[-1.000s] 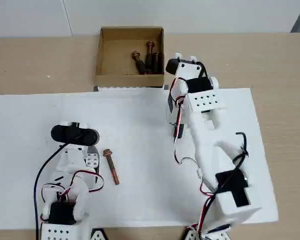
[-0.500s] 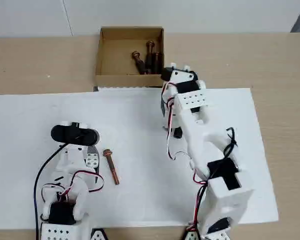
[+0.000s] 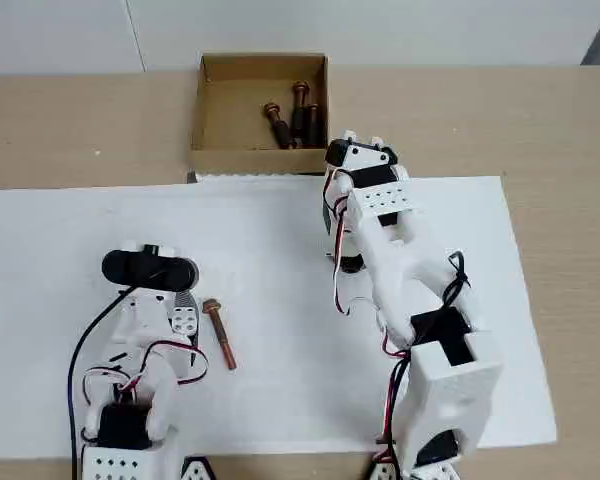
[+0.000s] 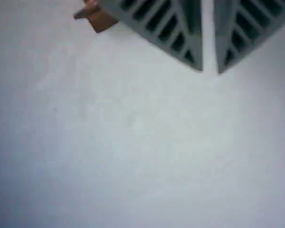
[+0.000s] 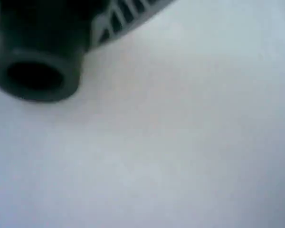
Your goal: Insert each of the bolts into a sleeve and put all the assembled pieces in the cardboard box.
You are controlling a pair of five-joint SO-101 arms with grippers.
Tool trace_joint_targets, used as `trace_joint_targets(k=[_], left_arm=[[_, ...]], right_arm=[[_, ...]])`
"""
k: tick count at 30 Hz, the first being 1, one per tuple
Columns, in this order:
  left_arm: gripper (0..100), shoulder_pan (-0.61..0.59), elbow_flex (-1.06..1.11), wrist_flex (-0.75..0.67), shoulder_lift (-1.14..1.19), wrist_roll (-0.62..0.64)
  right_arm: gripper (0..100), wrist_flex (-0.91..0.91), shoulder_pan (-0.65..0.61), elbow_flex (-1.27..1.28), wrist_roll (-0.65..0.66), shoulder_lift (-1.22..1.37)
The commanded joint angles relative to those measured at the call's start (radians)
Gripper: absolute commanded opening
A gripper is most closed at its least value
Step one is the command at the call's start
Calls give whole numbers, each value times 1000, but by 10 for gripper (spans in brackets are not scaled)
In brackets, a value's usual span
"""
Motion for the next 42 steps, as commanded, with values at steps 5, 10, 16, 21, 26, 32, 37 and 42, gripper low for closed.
trace_joint_targets(k=[5, 10, 16, 21, 26, 32, 37, 42], left_arm=[[6, -2, -4, 6, -8, -6], [6, -2, -4, 6, -8, -6], [6, -2, -4, 6, -8, -8], [6, -9, -7, 2, -9, -9], [6, -9, -81, 2, -9, -9], [6, -11, -203, 9, -9, -8], [6, -11, -377, 135, -3, -8], [6, -11, -578, 318, 0, -8]], right_arm=[[2, 33, -18, -64, -5, -119], [2, 119, -18, -89, -2, -275], [3, 254, -13, -87, -2, -515], [3, 335, -12, -84, -2, -687], [3, 407, -10, -63, -5, -837], [4, 397, -8, 150, -5, -1101], [4, 325, 96, 431, -2, -1320], [3, 245, 216, 694, 55, -1517]])
